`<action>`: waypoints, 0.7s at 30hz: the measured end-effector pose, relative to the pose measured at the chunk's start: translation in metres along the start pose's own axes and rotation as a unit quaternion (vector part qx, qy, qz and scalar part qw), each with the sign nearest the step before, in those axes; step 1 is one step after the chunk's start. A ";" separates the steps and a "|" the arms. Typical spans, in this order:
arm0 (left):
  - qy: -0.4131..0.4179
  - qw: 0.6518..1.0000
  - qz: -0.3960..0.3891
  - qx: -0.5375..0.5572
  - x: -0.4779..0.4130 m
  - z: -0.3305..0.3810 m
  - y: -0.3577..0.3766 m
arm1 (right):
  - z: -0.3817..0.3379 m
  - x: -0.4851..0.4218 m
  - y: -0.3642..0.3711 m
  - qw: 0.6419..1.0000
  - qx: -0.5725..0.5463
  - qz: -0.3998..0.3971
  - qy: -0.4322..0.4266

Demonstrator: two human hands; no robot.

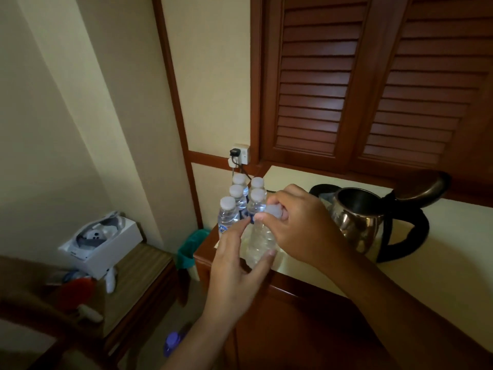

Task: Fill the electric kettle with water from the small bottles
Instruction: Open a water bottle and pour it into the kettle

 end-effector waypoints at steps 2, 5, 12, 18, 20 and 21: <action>0.024 0.999 -0.023 0.006 -0.005 0.015 0.012 | -0.005 0.006 -0.019 0.999 0.005 -0.010 0.042; 0.052 0.997 -0.043 0.041 -0.006 0.038 0.029 | -0.002 0.018 -0.045 0.996 0.010 -0.019 0.081; 0.084 0.979 -0.140 0.122 -0.010 0.080 0.068 | 0.016 0.042 -0.114 0.989 0.041 -0.029 0.141; 0.067 0.942 -0.289 0.158 -0.015 0.091 0.093 | 0.024 0.056 -0.149 0.988 0.065 -0.067 0.120; 0.074 0.923 -0.341 0.163 -0.019 0.093 0.099 | 0.022 0.059 -0.159 0.990 0.048 -0.093 0.098; 0.076 0.915 -0.361 0.165 -0.021 0.093 0.102 | 0.021 0.060 -0.163 0.989 0.038 -0.107 0.092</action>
Point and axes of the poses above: each hand's wrist, its own x-axis away from the middle knuckle, its own y-axis out of the palm, z = x × y, the point moved 4 cm from there along -x, towards the middle knuckle, and after that the axes turned 9 degrees about -x, right-handed, at the moved point
